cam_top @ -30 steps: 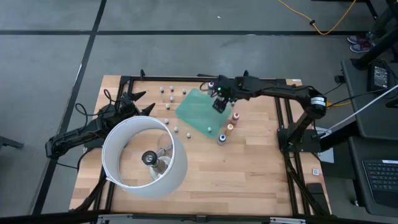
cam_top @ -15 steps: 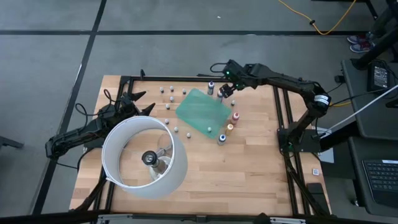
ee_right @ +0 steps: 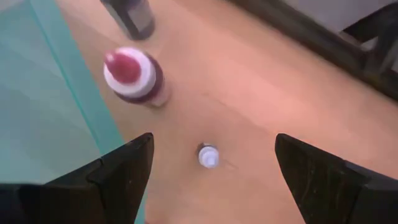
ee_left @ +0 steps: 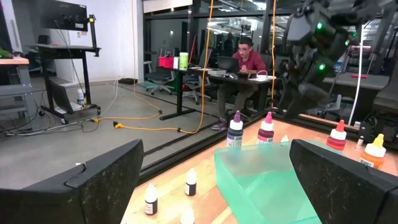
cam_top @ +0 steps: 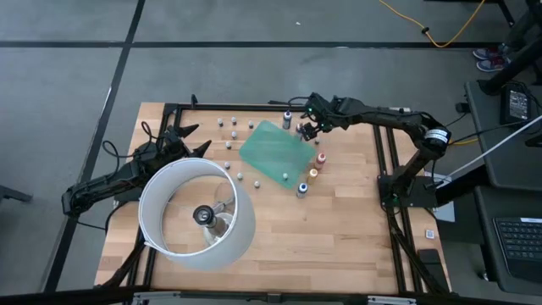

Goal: Pick & Place food coloring
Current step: Put the small black food coloring bottle into the green bin

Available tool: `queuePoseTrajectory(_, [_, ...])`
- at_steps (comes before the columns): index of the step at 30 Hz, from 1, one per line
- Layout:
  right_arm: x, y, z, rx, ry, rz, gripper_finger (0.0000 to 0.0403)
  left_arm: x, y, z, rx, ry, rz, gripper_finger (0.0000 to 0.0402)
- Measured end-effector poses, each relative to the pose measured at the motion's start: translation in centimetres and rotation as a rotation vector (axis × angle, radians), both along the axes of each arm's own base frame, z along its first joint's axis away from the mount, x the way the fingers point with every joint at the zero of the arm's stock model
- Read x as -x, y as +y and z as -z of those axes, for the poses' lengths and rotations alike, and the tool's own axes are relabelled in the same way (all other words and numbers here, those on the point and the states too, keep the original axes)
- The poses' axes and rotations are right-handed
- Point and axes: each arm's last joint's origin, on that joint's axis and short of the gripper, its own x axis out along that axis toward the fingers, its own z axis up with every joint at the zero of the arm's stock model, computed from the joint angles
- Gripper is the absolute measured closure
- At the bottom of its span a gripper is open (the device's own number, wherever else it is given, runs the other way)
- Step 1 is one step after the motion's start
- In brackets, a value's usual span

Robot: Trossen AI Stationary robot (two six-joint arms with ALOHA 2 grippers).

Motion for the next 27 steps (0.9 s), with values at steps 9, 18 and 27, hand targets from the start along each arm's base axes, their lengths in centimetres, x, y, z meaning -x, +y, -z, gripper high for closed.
queuePoseTrajectory(9, [0.6, 0.4, 2.9, -0.016, -0.011, 0.009, 0.0067, 0.0, 0.0, 0.0, 0.0, 0.0, 0.0, 0.0002])
queuePoseTrajectory(18, [0.7, 0.5, 5.1, -0.04, -0.013, -0.003, 0.0067, 0.0, 0.0, 0.0, 0.0, 0.0, 0.0, 0.0002])
queuePoseTrajectory(27, [0.3, 0.2, 6.5, -0.067, 0.006, -0.024, 0.0067, 0.0, 0.0, 0.0, 0.0, 0.0, 0.0, 0.0002])
